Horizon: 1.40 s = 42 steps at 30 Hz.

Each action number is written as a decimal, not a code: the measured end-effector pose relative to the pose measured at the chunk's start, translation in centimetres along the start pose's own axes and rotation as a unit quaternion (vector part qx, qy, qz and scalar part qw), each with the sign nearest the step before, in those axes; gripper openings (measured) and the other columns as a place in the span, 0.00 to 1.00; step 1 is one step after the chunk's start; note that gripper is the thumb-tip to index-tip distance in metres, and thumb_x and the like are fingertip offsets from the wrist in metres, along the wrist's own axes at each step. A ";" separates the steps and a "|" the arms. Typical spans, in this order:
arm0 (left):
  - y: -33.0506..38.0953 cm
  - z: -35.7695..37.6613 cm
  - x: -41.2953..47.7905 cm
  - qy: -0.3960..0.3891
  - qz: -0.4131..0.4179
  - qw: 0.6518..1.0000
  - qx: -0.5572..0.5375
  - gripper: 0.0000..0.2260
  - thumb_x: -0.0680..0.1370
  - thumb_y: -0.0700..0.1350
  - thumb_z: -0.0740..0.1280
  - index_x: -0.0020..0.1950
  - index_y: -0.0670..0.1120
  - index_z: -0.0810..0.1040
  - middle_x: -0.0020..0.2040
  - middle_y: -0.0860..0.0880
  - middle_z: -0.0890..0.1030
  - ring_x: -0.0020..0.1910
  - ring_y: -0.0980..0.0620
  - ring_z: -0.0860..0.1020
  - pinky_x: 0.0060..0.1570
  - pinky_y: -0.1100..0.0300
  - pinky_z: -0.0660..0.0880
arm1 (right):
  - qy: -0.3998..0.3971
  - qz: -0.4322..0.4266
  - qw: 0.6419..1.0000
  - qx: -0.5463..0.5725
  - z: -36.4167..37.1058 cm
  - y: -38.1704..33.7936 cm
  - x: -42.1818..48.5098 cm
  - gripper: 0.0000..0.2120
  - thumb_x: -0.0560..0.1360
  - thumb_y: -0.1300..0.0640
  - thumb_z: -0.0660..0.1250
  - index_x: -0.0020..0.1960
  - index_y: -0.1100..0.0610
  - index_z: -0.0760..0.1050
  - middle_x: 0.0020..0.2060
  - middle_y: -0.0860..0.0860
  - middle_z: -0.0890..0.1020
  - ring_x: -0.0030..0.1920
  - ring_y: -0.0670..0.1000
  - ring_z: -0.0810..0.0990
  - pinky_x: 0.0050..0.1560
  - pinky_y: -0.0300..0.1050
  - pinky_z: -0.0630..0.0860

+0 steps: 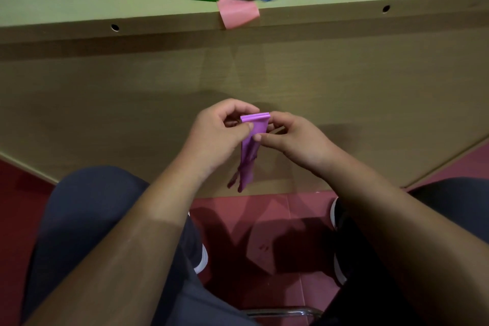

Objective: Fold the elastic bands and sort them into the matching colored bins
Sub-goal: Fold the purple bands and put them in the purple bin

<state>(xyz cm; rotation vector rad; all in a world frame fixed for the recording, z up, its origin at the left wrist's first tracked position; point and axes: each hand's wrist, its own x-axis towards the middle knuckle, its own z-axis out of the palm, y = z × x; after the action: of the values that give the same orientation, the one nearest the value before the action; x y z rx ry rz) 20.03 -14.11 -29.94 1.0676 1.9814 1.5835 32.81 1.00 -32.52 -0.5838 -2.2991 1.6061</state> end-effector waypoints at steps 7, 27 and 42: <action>0.4 -0.2 0.0 -0.006 0.029 0.998 -0.051 0.12 0.77 0.32 0.74 0.56 0.47 0.85 0.49 0.51 0.86 0.48 0.57 0.81 0.53 0.63 0.77 | -0.043 0.004 0.998 0.050 -0.1 -0.3 -0.1 0.17 0.77 0.60 0.77 0.66 0.53 0.82 0.58 0.55 0.87 0.61 0.54 0.86 0.68 0.56 0.80; 0.0 0.1 0.6 0.029 -0.027 0.979 -0.198 0.10 0.79 0.32 0.73 0.57 0.45 0.84 0.47 0.46 0.84 0.45 0.48 0.81 0.45 0.54 0.82 | -0.055 0.005 0.995 0.084 1.2 -1.0 -0.6 0.13 0.84 0.59 0.69 0.68 0.54 0.79 0.53 0.49 0.86 0.52 0.44 0.81 0.58 0.44 0.77; 0.3 0.7 0.1 0.041 -0.005 0.988 -0.151 0.10 0.78 0.32 0.74 0.55 0.44 0.84 0.44 0.52 0.86 0.42 0.55 0.82 0.41 0.61 0.81 | -0.012 -0.025 0.998 0.063 -0.8 -0.7 -1.7 0.08 0.82 0.57 0.72 0.61 0.54 0.84 0.51 0.56 0.88 0.46 0.47 0.81 0.52 0.49 0.77</action>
<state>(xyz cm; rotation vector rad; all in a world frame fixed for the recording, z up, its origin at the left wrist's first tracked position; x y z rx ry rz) 20.56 -13.55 -29.80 0.8851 1.7182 1.8748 34.52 0.61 -31.58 -0.4754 -2.1923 1.7267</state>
